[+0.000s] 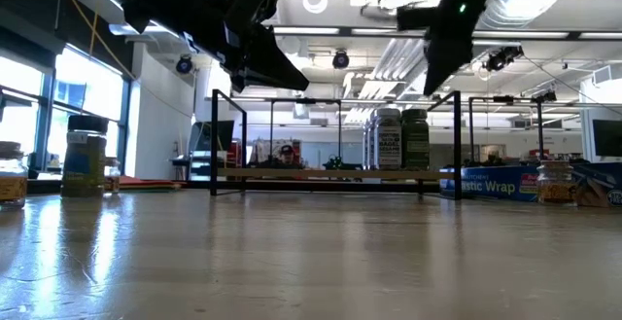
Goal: Shelf spices
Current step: Put the top right black seasoning bottle on the shelf
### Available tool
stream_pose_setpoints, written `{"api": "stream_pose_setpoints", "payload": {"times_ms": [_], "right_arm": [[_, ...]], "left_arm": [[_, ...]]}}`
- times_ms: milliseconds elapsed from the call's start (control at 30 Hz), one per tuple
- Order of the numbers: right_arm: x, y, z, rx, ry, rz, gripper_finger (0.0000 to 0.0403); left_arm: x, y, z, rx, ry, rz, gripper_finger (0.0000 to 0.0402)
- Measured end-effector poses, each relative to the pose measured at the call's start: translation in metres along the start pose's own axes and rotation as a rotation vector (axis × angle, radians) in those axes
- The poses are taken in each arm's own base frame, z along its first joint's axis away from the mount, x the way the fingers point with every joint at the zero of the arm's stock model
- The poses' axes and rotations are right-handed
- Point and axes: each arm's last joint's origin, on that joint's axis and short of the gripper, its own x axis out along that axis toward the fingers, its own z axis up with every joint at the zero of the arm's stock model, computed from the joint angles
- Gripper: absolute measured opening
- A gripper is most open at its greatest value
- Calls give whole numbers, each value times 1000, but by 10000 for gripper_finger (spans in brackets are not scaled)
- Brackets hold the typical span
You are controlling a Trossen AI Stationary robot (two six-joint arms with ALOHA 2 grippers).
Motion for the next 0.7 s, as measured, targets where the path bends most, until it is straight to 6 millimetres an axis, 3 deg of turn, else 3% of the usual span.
{"api": "stream_pose_setpoints", "payload": {"times_ms": [133, 333, 533, 700], "right_arm": [[-40, 8, -17, 121, -136, 51, 16], [-83, 46, -54, 198, -288, 205, 16], [-91, 75, -83, 249, -180, 393, 16], [-99, 76, -93, 125, -32, 523, 35]], "left_arm": [[0, 0, 0, -1, -4, 0, 0], [0, 0, 1, -4, -6, -1, 0], [-2, -10, -1, -76, -2, -33, 0], [-13, -44, -7, -101, -15, -51, 0]]}}
